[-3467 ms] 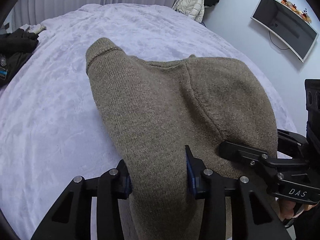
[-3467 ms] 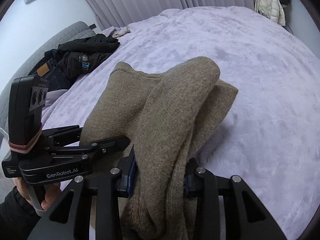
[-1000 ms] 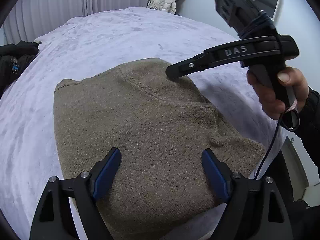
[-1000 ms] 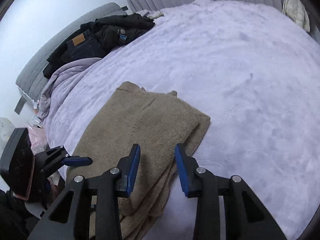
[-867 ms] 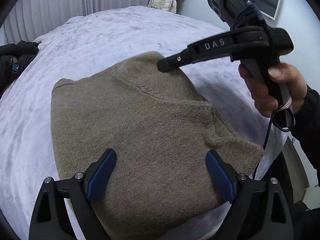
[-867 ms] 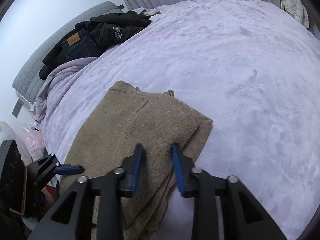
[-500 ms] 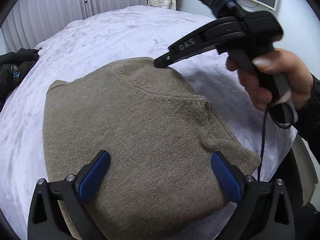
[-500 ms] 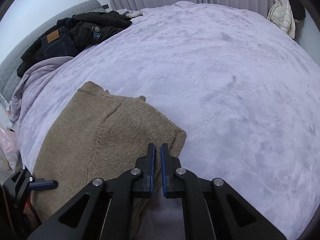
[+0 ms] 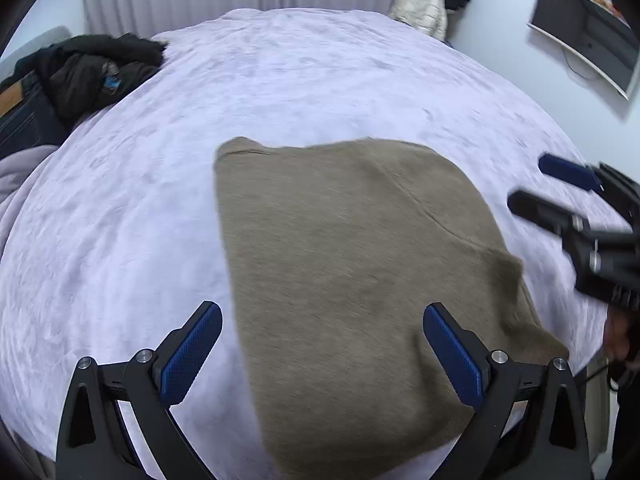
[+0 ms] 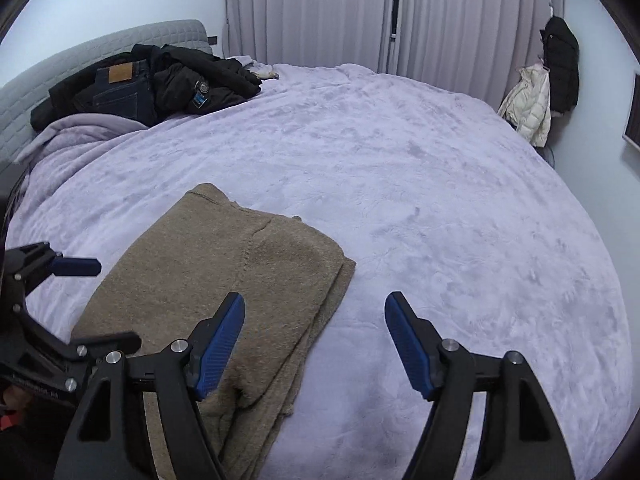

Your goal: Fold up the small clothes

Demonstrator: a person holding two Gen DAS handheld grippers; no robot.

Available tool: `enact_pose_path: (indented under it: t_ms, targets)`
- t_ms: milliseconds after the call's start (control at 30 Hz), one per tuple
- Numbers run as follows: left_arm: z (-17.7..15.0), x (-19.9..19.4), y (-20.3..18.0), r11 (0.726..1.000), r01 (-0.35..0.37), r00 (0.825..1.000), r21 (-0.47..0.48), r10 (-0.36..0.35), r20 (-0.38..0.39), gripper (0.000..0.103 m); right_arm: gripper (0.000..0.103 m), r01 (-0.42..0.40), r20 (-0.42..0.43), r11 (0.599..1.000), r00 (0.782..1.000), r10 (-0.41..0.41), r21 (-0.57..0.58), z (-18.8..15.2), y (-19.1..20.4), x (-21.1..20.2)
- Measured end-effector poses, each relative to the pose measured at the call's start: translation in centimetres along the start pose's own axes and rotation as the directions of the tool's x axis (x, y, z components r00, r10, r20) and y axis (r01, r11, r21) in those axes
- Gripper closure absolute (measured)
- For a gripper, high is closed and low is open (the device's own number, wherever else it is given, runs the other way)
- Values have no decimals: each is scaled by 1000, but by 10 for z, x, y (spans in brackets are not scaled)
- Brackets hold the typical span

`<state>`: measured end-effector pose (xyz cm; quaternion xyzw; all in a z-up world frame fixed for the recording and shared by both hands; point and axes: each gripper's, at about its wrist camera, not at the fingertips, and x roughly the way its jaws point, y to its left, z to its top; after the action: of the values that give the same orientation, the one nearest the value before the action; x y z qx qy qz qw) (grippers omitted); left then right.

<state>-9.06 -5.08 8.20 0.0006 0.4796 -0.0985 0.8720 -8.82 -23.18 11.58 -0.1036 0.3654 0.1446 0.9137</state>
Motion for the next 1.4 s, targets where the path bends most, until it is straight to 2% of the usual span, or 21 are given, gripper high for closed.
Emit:
enact_pose_path:
  t_ms: [67,133,233,300,367,400,433,533,600,633,800,867,900,933,1000,1067,1167,1233,1300,1333,1400]
  targets:
    - [10,3,7,999,-28,1000,-28,28,6,2,27,23,-7,997,1000,-23,-77,7,19,6]
    - [24,11,14,993,-110,994,-47,110,1,2,27,40,-25,989,999,-44,-145,17,36,19]
    - [38,32,30,981,-179,983,-79,177,-40,2,27,42,-61,985,997,-53,-168,35,49,44]
    - [43,54,39,976,-196,977,-98,187,-102,2,27,-24,-119,989,993,7,-149,44,54,65]
    - [38,71,46,975,-190,971,-114,170,-166,1,28,-109,-201,987,976,83,-122,45,57,86]
    - [35,73,51,976,-161,977,-148,136,-163,1,28,-149,-248,984,961,121,-99,40,57,97]
    - [32,73,54,976,-132,982,-174,105,-154,1,28,-156,-270,984,954,128,-84,34,55,103]
    - [24,73,67,979,-50,989,-197,21,-149,0,28,-137,-216,979,971,103,-150,12,56,94]
    - [26,72,81,969,25,986,-246,-65,-153,0,28,-131,-189,974,977,96,-186,0,55,82]
    - [30,70,87,961,40,986,-272,-83,-146,0,28,-128,-179,973,979,94,-191,-3,54,78]
    - [69,65,108,946,29,995,-322,-60,-85,0,28,-130,-184,984,977,106,-126,-1,44,75]
    - [84,81,110,953,-20,991,-301,-20,-130,0,27,-121,-173,987,980,101,-108,2,46,71]
    - [92,94,110,957,-91,984,-277,43,-172,0,27,-120,-168,986,981,100,-118,1,49,69]
    - [95,104,112,955,-127,979,-268,77,-191,0,27,-109,-167,985,982,85,-135,0,52,70]
    - [100,123,122,945,-128,974,-301,62,-218,0,26,-83,-161,985,985,57,-154,-3,56,74]
    - [103,137,127,936,-140,967,-322,60,-247,0,25,-87,-154,988,986,67,-128,-4,53,76]
    - [104,142,119,945,-175,960,-275,101,-261,0,25,-97,-154,991,985,82,-95,-5,48,78]
    - [104,120,114,947,-145,974,-286,85,-211,0,25,-88,-172,991,983,70,-96,-2,49,75]
    - [99,88,109,950,-58,992,-307,20,-127,0,24,-103,-167,992,982,90,-74,7,47,62]
    - [96,79,107,952,-37,994,-304,5,-106,0,24,-124,-140,990,984,115,-64,12,46,54]
    - [84,66,96,965,-44,994,-260,17,-105,0,24,-161,-100,986,983,155,-49,24,43,45]
